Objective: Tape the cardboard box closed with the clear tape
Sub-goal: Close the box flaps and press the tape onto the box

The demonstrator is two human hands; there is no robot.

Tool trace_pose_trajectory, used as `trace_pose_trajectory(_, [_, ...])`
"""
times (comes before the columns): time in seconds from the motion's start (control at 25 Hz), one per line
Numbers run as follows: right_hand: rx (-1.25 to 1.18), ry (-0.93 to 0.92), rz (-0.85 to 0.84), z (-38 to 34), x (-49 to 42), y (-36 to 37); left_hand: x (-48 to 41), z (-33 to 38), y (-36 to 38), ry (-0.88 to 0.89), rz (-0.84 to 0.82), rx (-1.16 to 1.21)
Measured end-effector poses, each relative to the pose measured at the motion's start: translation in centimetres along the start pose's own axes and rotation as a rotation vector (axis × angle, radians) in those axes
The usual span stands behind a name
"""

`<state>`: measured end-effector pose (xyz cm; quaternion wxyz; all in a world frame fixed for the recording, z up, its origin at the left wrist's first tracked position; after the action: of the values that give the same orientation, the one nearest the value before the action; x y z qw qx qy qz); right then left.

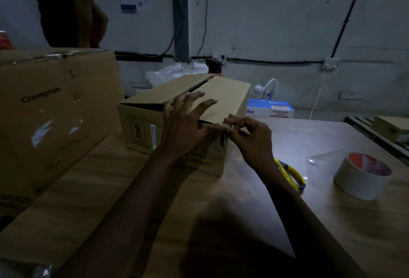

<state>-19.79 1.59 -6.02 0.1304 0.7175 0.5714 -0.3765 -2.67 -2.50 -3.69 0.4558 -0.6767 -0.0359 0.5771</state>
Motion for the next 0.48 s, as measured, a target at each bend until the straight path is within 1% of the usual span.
trace_pose_trajectory(0.12, [-0.026, 0.014, 0.009, 0.1, 0.1, -0.1, 0.2, 0.0, 1.3, 0.014, -0.102, 0.050])
trace_pose_trajectory(0.28, [-0.047, 0.008, -0.011, 0.3, 0.0, 0.0, 0.6, -0.4, 1.7, 0.023, -0.091, 0.079])
trace_pose_trajectory(0.36, [-0.059, 0.006, -0.012, 0.4, 0.0, 0.0, 0.7, -0.4, 1.6, 0.058, -0.081, 0.056])
trace_pose_trajectory(0.48, [-0.062, -0.013, -0.022, 0.5, 0.1, 0.1, 1.1, -0.4, 1.5, 0.117, -0.114, 0.002])
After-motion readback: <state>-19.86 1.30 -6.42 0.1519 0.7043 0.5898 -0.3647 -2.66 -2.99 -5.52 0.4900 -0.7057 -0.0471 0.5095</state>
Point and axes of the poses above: each hand's wrist, its own x-axis away from the middle knuckle, its own y-axis out of the palm, z = x × y, the point moved 5 cm from there along -x, towards the middle knuckle, and after that the axes turned 3 degrees about -z, right-handed, at the moved point
